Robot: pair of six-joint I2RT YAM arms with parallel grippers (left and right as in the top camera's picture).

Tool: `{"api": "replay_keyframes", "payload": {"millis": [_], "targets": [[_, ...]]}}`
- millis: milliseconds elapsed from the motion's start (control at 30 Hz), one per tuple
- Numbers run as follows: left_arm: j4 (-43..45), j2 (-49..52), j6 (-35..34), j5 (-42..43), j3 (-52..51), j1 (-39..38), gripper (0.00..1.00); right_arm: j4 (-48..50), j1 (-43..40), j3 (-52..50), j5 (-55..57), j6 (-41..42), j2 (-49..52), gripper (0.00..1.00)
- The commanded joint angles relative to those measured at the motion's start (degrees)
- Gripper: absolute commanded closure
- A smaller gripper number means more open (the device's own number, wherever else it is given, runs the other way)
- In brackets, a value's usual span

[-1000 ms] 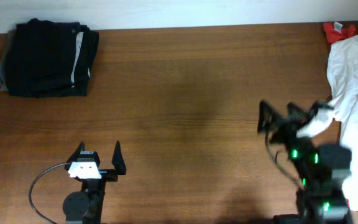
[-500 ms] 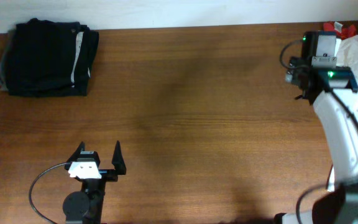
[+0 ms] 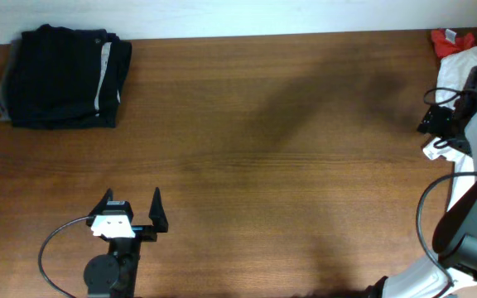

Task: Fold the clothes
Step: 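Reach the right gripper to the white T-shirt at the right edge and grasp it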

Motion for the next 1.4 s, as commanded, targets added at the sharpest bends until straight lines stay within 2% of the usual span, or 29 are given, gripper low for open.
{"api": "replay_keyframes", "payload": {"millis": [0, 67, 200, 300, 967, 1067, 1100, 1233, 1267, 1300, 1367], "targets": [[0.0, -0.1, 0.9, -0.4, -0.3, -0.2, 0.0, 0.3, -2.6, 1.0, -8.3, 0.2, 4.4, 0.01], [0.0, -0.1, 0.9, -0.4, -0.3, -0.2, 0.0, 0.5, -2.9, 1.0, -8.6, 0.2, 6.4, 0.0], [0.0, -0.1, 0.9, -0.4, -0.3, -0.2, 0.01, 1.8, -2.9, 1.0, -8.6, 0.2, 9.2, 0.15], [0.0, -0.1, 0.9, -0.4, -0.3, -0.2, 0.01, 2.7, -2.9, 1.0, -8.9, 0.2, 9.6, 0.18], [0.0, -0.1, 0.9, -0.4, -0.3, -0.2, 0.01, 4.7, -2.9, 1.0, -9.0, 0.6, 12.2, 0.19], [0.0, -0.1, 0.9, -0.4, -0.3, -0.2, 0.01, 4.8, -2.9, 1.0, -9.0, 0.6, 12.2, 0.35], [0.0, -0.1, 0.9, -0.4, -0.3, -0.2, 0.01, 4.8, -2.9, 1.0, -9.0, 0.6, 12.2, 0.38], [0.0, -0.1, 0.9, -0.4, -0.3, -0.2, 0.01, 4.9, -2.9, 1.0, -9.0, 0.6, 12.2, 0.37], [0.0, -0.1, 0.9, -0.4, -0.3, -0.2, 0.01, 4.9, -2.9, 1.0, -9.0, 0.6, 12.2, 0.32], [0.0, -0.1, 0.9, -0.4, -0.3, -0.2, 0.01, 4.9, -2.9, 1.0, -9.0, 0.6, 12.2, 0.24], [0.0, -0.1, 0.9, -0.4, -0.3, -0.2, 0.01, 4.9, -2.9, 1.0, -8.9, 0.6, 12.2, 0.23]]}}
